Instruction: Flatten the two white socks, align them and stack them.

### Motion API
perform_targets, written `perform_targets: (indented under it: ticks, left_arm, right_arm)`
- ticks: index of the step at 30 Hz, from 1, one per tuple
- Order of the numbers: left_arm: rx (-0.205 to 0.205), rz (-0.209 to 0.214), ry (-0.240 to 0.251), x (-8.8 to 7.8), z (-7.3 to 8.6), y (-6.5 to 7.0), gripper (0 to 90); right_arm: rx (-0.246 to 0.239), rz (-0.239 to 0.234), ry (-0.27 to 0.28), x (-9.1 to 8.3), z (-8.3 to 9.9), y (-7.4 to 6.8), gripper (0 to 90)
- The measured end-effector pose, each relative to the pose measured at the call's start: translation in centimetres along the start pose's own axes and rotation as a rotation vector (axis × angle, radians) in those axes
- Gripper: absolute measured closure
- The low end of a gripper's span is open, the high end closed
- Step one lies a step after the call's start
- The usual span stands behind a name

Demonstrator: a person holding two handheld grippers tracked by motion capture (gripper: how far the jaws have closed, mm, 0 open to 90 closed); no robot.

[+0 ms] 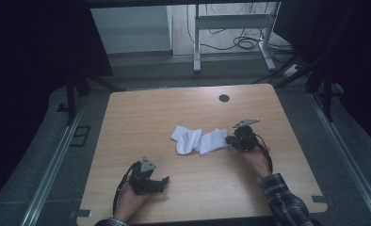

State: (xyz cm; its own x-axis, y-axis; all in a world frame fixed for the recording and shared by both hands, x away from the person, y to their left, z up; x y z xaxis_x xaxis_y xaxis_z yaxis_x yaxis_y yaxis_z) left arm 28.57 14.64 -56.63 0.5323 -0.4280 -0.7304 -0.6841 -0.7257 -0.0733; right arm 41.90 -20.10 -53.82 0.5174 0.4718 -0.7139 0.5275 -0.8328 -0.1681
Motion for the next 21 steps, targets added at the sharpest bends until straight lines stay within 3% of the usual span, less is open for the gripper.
perform_targets:
  ticks: [7,11,21]
  left_arm:
    - [0.000,0.000,0.000,0.0,0.0,0.0,11.1]
    - [0.001,0.000,-0.001,0.0,0.0,0.0,11.1]
    - [0.009,0.001,-0.001,0.0,0.0,-0.1,11.1]
  right_arm:
    - [-0.023,-0.013,0.043,-1.9,-0.9,-0.6,86.1]
    - [-0.026,-0.041,0.087,-3.9,-1.9,-1.3,86.0]
    - [-0.056,-0.080,0.121,-6.5,-3.3,-3.1,86.5]
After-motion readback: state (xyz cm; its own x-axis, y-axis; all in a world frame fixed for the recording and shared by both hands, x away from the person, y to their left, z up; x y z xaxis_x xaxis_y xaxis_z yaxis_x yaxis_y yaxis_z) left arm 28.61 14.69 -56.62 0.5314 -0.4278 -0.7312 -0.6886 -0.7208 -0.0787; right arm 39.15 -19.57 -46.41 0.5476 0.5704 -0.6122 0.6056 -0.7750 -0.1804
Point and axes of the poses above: each handheld gripper's, and its own axes: x roughly forward along the jaws, z roughly out of its underside, y roughly to its right, the point moved 3 cm from there along x, roughly forward along the jaws, and after that the axes turned 9 degrees about x, right-handed, at the moved point
